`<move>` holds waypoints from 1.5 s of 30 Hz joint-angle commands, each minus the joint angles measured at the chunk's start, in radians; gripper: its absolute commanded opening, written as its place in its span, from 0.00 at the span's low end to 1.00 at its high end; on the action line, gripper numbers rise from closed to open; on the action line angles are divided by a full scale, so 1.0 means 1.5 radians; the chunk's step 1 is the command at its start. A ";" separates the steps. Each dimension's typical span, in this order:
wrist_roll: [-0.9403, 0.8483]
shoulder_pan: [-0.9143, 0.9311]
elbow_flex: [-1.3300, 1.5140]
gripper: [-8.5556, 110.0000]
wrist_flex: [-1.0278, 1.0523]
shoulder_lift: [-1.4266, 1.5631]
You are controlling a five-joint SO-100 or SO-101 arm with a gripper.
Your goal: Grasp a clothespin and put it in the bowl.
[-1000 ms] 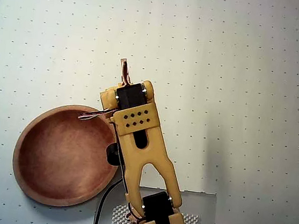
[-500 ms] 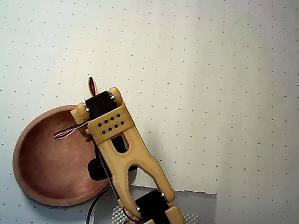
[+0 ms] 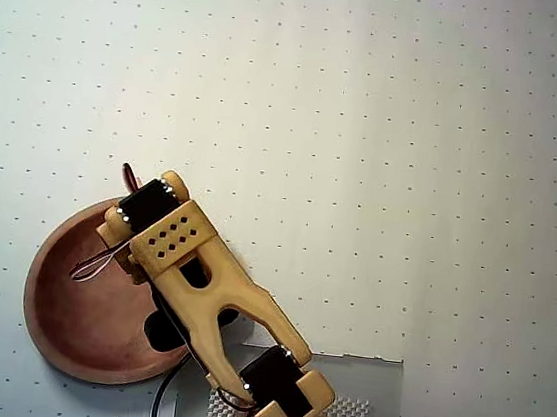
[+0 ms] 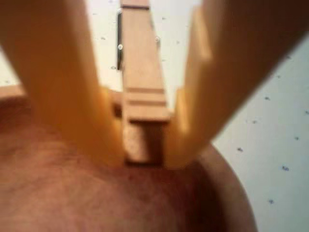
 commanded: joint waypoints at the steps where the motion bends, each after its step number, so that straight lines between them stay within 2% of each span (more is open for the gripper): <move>1: 0.006 -0.012 -0.038 0.04 -0.003 -0.013; 21: 0.007 -0.087 -0.029 0.04 0.004 -0.081; 30: 0.057 -0.157 -0.029 0.04 0.000 -0.082; 45: 0.060 -0.161 -0.029 0.07 -0.001 -0.111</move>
